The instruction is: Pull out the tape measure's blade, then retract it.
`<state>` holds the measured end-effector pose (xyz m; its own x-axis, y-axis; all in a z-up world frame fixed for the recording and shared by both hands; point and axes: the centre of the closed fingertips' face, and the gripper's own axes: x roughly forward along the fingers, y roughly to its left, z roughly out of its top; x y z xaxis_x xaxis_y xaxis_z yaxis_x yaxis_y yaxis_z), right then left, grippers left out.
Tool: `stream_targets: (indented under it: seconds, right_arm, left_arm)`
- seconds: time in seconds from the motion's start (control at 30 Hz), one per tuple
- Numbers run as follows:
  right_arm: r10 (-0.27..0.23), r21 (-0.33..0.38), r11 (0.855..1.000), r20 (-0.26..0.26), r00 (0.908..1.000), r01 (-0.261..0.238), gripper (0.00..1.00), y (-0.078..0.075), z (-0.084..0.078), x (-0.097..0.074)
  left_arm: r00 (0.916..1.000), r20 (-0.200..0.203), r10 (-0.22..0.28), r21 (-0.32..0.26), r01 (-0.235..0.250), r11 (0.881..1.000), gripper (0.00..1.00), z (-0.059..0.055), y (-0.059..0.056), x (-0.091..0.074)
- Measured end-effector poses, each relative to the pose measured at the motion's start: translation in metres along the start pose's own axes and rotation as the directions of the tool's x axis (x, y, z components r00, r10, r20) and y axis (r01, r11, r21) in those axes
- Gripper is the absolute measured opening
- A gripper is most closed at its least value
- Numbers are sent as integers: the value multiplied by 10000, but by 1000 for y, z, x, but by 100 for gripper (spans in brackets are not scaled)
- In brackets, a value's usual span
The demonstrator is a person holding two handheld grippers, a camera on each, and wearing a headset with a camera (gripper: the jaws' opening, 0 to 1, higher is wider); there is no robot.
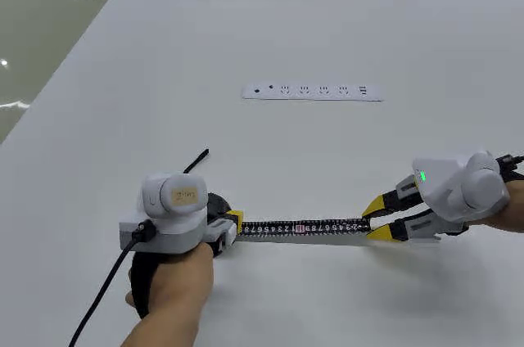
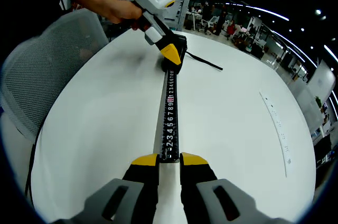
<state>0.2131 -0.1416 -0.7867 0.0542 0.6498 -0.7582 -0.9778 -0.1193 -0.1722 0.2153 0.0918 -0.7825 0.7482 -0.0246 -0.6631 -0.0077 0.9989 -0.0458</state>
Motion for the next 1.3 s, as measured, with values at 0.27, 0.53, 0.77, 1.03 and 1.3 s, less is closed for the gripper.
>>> stream_targets:
  seconds: [0.27, 0.53, 0.77, 1.03, 1.3]
  right_arm:
    - [8, -3, 10000, 21, 10000, -8, 14, 0, 2, 2]
    - [18, -6, 10000, 46, 10000, -18, 14, 0, 4, 5]
    - [48, -55, 10000, 96, 9999, -48, 14, -1, 7, 8]
    - [69, -68, 10000, 117, 9999, -68, 14, -1, 8, 9]
    - [78, -84, 9999, 121, 9999, -77, 14, -2, 8, 8]
  left_arm:
    - [10000, 40, 8, -28, -8, 10000, 61, -1, 0, -3]
    - [10000, 42, -21, -21, 21, 10000, 61, -2, 0, -3]
    - [10000, 32, -4, -47, 5, 10000, 61, -2, 0, -4]
    - [10000, 11, -10, -49, 10, 10000, 61, -2, 3, -1]
    - [10000, 14, 6, -60, -6, 10000, 61, -2, 1, -3]
